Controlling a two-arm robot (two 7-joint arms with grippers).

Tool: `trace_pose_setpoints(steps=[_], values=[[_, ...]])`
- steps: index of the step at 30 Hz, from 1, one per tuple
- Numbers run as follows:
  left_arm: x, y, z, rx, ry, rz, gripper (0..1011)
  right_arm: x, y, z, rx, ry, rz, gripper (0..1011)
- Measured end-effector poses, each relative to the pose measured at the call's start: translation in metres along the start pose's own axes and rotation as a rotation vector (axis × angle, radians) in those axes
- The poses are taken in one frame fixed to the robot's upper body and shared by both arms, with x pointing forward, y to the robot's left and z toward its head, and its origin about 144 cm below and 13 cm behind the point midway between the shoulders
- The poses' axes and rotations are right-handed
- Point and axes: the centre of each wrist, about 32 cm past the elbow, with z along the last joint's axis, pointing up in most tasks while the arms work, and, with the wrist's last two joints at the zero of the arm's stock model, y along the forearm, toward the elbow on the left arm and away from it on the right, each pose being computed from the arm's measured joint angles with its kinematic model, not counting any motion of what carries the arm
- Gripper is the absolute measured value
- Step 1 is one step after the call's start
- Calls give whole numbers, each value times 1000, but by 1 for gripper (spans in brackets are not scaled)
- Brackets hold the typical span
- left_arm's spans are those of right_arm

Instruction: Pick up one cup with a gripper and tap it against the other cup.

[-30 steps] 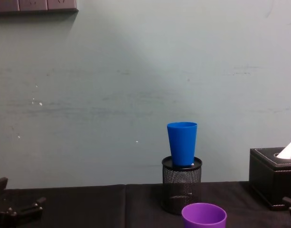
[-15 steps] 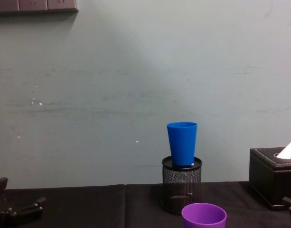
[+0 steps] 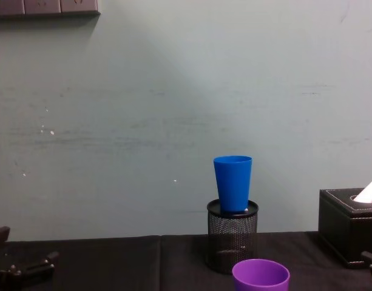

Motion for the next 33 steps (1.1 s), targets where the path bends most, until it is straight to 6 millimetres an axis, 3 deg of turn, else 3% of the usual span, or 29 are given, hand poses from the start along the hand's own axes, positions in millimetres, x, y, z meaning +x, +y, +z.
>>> trace_pose_setpoints(steps=[33], values=[[0,0,0,0,0,0,1000,0,0,0,0,0,0,1003]])
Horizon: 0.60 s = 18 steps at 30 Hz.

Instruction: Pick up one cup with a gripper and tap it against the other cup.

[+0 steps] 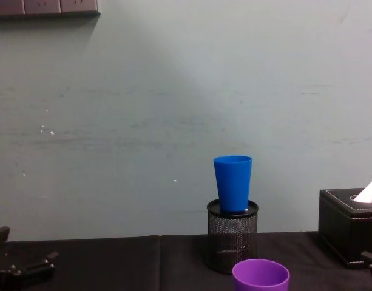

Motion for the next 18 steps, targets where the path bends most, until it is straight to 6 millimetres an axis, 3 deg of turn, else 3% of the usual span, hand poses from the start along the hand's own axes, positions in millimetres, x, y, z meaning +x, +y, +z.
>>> trace_pose_setpoints(steps=[18], values=[[0,0,0,0,0,0,1000,4,-1,6,49,16,5,1003]])
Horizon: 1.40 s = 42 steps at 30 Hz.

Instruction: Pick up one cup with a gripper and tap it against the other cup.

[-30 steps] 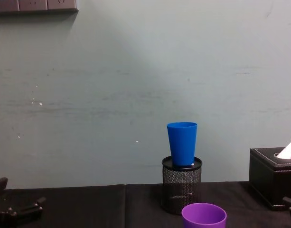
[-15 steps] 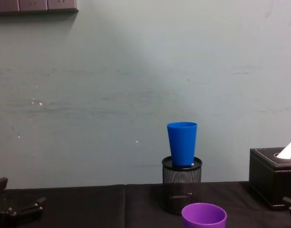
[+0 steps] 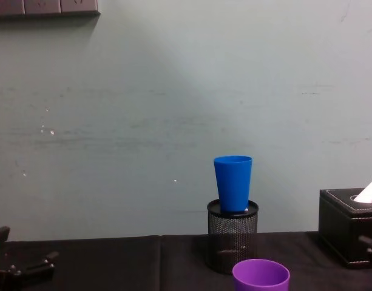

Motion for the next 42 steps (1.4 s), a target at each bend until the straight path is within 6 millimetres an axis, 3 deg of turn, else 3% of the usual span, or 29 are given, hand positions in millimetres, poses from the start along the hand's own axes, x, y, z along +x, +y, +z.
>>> trace_pose_setpoints(steps=[9,20,30,42], values=[[0,0,0,0,0,0,1000,4,-2,19,77,69,53,1003],[0,0,0,0,0,0,1000,6,-18,24,59,178,254,1003],[0,0,0,0,0,0,1000,-4,-22,12,0,225,443,1003],[0,0,0,0,0,0,1000,-17,0,-5,-15,238,516,1003]])
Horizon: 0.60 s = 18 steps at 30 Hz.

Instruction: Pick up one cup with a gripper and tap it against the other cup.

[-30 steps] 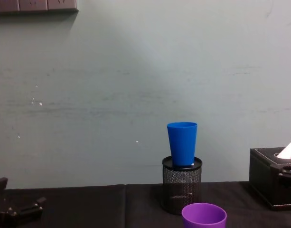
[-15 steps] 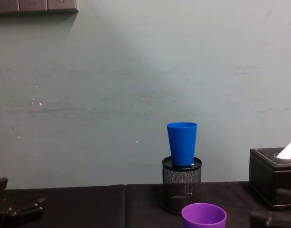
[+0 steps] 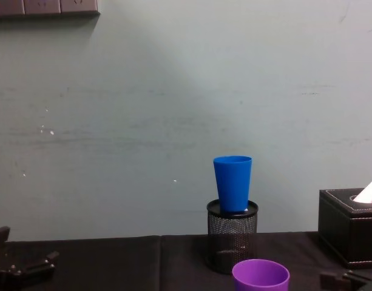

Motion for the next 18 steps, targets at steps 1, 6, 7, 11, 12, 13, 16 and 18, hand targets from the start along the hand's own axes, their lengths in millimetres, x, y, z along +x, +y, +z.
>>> trace_pose_setpoints(steps=[1,6,7,11,12,13,16,18], values=[[0,0,0,0,0,0,1000,1,4,-1,2,-1,5,1003],[0,0,0,0,0,0,1000,4,14,-4,10,4,18,1003],[0,0,0,0,0,0,1000,5,16,-5,11,5,20,1003],[0,0,0,0,0,0,1000,7,24,-8,17,13,27,1003],[0,0,0,0,0,0,1000,8,27,-9,17,15,29,1003],[0,0,0,0,0,0,1000,8,29,-10,18,16,31,1003],[0,0,0,0,0,0,1000,10,37,-11,23,18,41,1003],[0,0,0,0,0,0,1000,10,41,-11,26,20,46,1003]])
